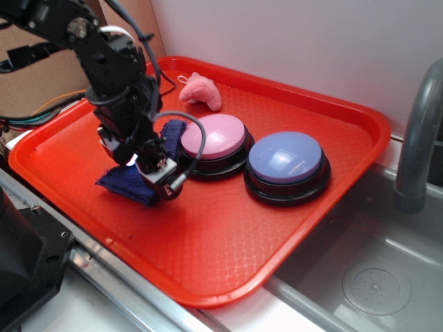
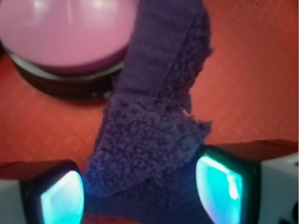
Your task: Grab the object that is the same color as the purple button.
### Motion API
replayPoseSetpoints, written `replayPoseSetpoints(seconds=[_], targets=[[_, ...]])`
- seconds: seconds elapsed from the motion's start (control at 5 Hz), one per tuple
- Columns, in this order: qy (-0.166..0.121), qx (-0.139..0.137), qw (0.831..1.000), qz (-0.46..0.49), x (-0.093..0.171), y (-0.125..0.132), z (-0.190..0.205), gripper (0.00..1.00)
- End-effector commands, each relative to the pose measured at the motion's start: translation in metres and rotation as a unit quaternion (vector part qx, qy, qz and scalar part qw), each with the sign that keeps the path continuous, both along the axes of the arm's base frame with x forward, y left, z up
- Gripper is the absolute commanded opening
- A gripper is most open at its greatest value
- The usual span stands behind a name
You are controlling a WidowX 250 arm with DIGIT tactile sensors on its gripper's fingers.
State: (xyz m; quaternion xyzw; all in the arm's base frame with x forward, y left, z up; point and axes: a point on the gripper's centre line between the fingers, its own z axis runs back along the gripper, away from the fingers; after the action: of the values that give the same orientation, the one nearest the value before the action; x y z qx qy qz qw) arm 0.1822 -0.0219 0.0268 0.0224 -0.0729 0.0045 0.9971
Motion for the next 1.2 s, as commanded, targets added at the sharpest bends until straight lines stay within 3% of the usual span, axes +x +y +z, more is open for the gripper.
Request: replayPoseSetpoints(seconds=[0.0,0.2,1.0], targets=[[0.004,-0.002,1.000,0.021,0.005,0.008,-0.015,1.00],[-0.001,-0.004,0.999,0.035,0.004,0.010,-0.018,0.00],[-0.006,-0.004,0.998,0.055,0.004,0.019,-0.015,0.00]])
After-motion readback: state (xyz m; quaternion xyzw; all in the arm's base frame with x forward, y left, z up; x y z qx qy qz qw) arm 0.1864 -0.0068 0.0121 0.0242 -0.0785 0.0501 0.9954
